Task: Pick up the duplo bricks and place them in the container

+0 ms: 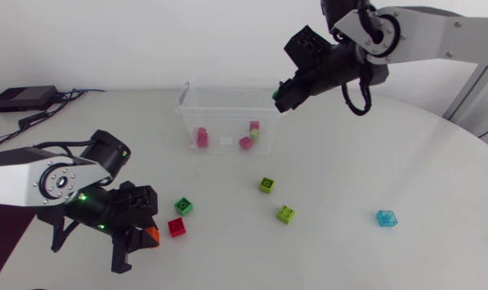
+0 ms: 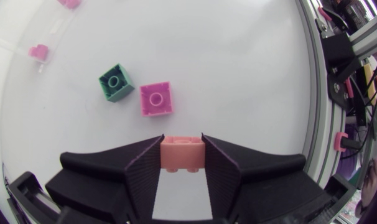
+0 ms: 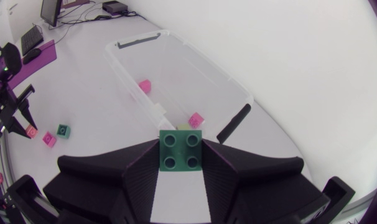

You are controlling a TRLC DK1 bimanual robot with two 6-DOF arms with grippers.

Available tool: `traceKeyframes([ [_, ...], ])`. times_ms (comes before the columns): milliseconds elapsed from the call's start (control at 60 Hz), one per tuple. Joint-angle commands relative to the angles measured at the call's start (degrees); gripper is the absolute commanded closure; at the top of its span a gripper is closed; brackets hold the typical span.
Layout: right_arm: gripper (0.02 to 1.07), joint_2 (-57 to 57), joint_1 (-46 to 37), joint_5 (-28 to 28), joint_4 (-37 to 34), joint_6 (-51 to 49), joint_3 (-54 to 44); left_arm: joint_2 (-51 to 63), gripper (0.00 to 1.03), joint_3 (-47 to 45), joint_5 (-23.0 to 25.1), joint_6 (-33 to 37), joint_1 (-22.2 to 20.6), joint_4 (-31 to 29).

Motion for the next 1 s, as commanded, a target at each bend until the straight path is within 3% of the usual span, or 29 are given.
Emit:
traceKeyframes([
  [0, 0.79, 3.42, 0.7, -0.43, 2.16, 2.5, 2.61, -3.51, 0.88, 2.15, 0.37, -2.09, 0.43, -0.71],
  [300, 0.76, 16.26, 1.66, -0.25, 6.38, 5.05, 13.16, -7.64, 0.88, 8.03, 4.33, -10.97, -0.19, 2.37],
  [333, 0.66, 18.89, 1.66, -0.07, 5.5, 5.05, 15.88, -7.64, 0.88, 9.09, 4.77, -13.69, -0.28, 4.83],
  [350, 0.54, 20.04, 1.66, 0.45, 5.15, 5.05, 17.11, -7.64, 0.88, 9.44, 4.86, -14.31, -0.36, 5.53],
  [417, 0.25, 21.53, 1.84, 1.24, 4.44, 5.05, 18.87, -7.2, 0.88, 11.02, 4.94, -18.26, -0.36, 9.67],
  [450, 0.14, 21.53, 1.93, 1.77, 4.44, 5.13, 19.05, -6.67, 0.87, 11.99, 4.94, -19.4, -0.36, 10.81],
  [483, 0.09, 21.35, 2.02, 2.12, 4.44, 5.13, 19.05, -6.15, 0.87, 12.69, 4.94, -20.99, -0.01, 12.65],
  [733, 0.07, 11.86, 1.84, 3.44, 3.92, 5.75, 11.67, 0.53, 0.87, 21.22, 4.77, -31.01, 0.25, 22.76],
  [983, 0.07, -2.73, 2.63, 3.62, 3.3, 6.72, -4.95, 11.78, 0.87, 31.68, 2.22, -36.81, 1.04, 28.74],
])
